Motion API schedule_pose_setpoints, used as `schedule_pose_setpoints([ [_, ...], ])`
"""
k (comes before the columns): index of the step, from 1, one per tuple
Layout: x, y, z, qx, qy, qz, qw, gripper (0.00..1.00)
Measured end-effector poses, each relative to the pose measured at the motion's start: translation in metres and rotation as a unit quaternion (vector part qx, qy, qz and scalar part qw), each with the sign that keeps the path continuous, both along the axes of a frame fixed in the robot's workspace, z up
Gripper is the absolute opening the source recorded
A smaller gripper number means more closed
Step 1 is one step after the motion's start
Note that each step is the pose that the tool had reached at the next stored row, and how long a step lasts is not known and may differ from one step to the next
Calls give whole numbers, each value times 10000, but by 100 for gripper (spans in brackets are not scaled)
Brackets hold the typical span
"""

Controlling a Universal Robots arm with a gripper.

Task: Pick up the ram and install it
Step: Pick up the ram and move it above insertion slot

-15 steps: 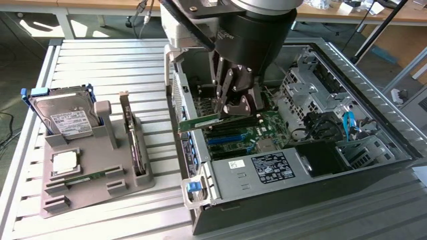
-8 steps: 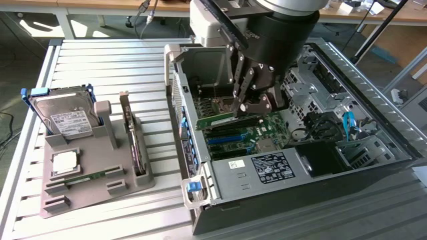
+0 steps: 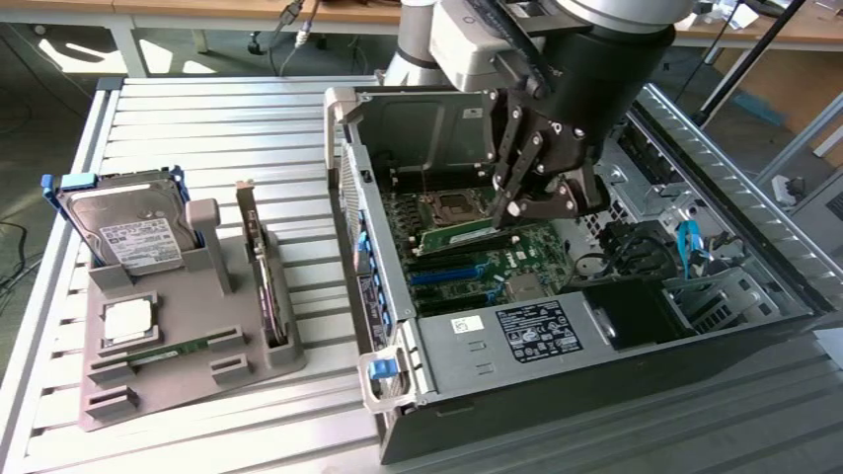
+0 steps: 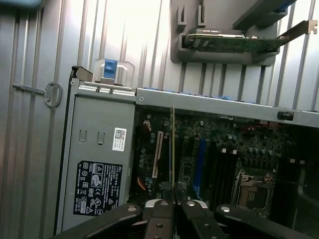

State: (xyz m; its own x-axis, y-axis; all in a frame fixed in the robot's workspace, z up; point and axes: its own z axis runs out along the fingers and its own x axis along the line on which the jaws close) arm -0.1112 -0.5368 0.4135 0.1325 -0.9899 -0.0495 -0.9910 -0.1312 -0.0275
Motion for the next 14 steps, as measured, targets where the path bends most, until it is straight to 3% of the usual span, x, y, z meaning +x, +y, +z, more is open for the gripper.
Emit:
schedule_pose_setpoints([
  [14,461,0,0,0,2,0,10000,12],
])
